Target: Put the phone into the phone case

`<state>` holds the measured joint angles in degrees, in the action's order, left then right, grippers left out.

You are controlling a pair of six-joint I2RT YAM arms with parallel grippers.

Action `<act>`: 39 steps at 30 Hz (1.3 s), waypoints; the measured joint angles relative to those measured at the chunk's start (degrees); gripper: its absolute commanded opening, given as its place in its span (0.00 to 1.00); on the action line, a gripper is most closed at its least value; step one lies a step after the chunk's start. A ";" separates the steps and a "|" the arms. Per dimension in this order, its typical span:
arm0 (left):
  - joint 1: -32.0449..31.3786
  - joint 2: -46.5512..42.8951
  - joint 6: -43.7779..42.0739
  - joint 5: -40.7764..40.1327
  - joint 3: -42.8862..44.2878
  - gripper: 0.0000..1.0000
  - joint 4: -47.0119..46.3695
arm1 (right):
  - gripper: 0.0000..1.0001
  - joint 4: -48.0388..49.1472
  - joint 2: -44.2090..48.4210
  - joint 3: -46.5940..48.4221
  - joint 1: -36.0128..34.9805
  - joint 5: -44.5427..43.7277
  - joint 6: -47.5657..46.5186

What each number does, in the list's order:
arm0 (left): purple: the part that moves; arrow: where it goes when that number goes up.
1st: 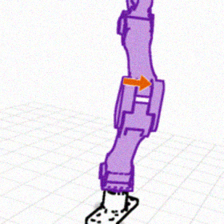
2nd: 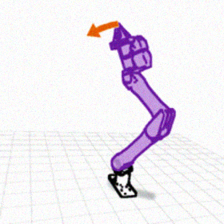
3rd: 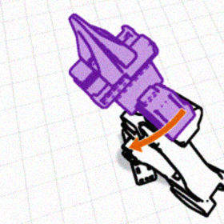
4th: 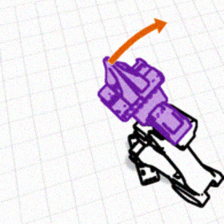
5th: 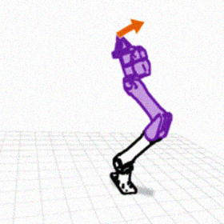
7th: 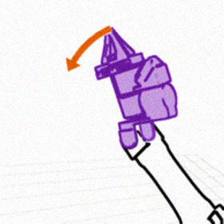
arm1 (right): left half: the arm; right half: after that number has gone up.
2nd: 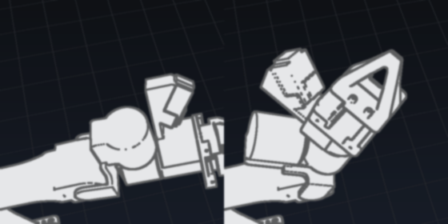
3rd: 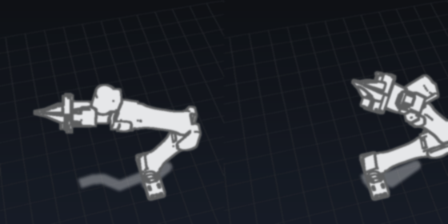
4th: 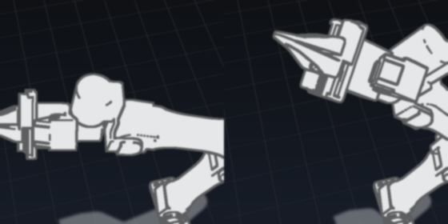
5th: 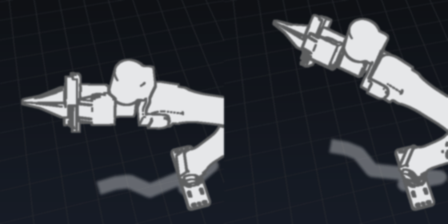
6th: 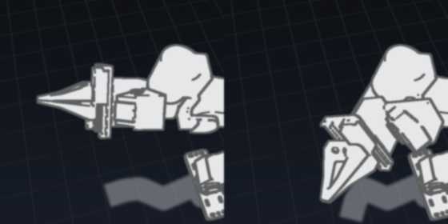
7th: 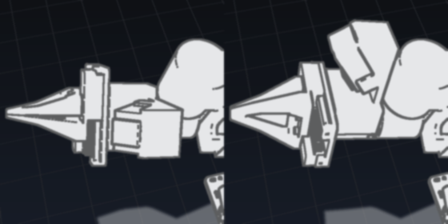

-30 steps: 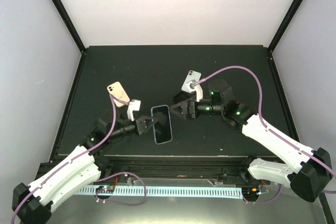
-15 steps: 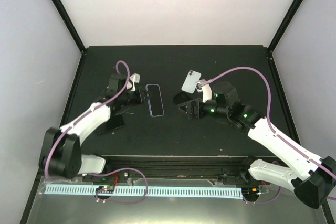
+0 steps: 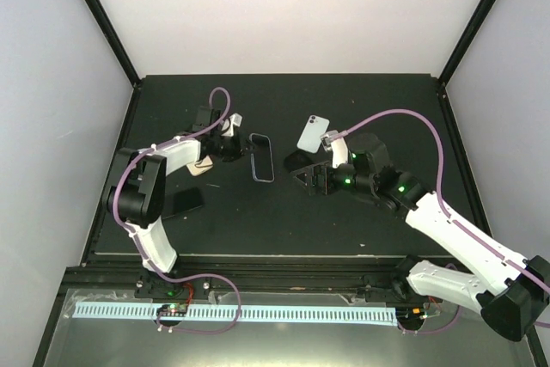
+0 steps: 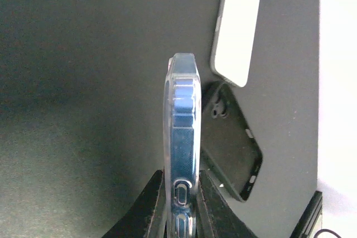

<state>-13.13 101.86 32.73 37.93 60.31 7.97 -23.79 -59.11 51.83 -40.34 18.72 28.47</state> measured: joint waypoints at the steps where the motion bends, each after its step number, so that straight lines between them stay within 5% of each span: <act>1: 0.07 1.01 -0.22 0.13 0.09 0.12 0.11 | 1.00 -0.07 -0.15 0.02 0.00 -0.15 -0.02; 21: 1.92 1.66 -3.98 -5.73 0.39 0.58 8.07 | 1.00 -3.96 -5.62 1.25 0.26 -7.63 0.11; 25: 1.92 -2.60 -4.61 -8.28 0.39 0.65 10.64 | 1.00 -5.64 -9.57 3.96 0.28 -10.34 0.48; 31: 1.90 -12.24 -4.72 -9.42 -3.21 0.97 10.93 | 1.00 -6.49 -17.75 9.73 1.79 -14.51 2.45; 39: 0.90 -26.75 -4.79 -9.29 -13.40 0.99 12.87 | 0.94 -5.46 -30.88 17.25 6.69 -20.81 4.90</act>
<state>-12.23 75.11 27.94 28.64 46.92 20.84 -29.26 -90.00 69.08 -33.65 -2.09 33.36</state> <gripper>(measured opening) 0.989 0.952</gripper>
